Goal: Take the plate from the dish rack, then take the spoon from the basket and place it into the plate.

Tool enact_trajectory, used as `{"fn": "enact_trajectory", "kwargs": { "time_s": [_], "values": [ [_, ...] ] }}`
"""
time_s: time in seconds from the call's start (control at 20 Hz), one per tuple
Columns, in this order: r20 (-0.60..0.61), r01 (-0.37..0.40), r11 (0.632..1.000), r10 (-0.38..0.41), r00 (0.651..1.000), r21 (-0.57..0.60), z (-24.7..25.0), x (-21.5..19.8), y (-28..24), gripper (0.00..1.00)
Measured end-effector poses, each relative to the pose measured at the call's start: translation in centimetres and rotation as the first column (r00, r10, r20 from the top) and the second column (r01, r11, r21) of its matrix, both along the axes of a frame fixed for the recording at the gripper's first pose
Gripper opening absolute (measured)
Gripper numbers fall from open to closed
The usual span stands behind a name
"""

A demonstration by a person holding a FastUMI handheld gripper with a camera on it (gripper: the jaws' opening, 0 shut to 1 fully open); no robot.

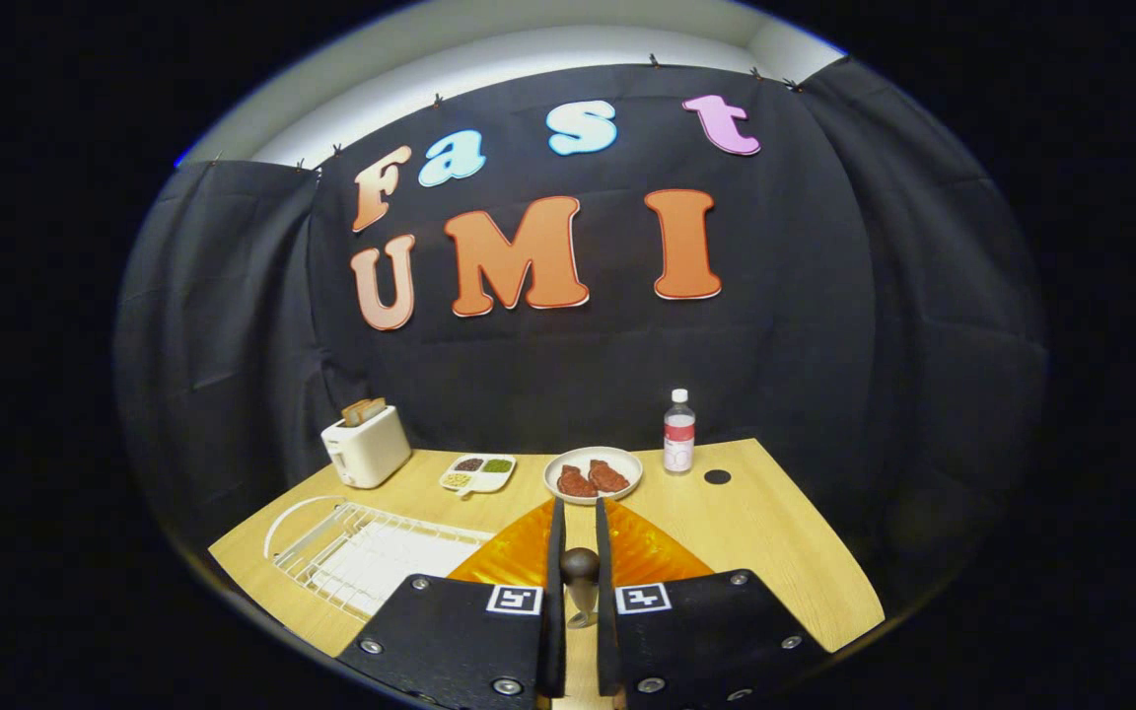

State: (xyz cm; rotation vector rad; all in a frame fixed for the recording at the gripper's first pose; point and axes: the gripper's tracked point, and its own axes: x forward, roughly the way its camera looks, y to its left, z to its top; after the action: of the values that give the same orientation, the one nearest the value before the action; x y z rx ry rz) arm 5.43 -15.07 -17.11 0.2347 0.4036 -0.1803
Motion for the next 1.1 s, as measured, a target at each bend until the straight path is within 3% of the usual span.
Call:
{"fn": "enact_trajectory", "kwargs": {
  "time_s": [0.45, 0.85, 1.1],
  "values": [
    [-0.026, -0.209, 0.977, 0.209, 0.978, -0.028, -0.1, -3.3, 8.5, 0.13],
    [-0.018, -0.391, 0.92, 0.391, 0.92, -0.034, -1.1, -5.9, 16.9, 0.13],
    [-0.074, -0.449, 0.894, 0.447, 0.892, -0.012, -4.6, -6.8, 20.2, 0.13]
  ]
}}
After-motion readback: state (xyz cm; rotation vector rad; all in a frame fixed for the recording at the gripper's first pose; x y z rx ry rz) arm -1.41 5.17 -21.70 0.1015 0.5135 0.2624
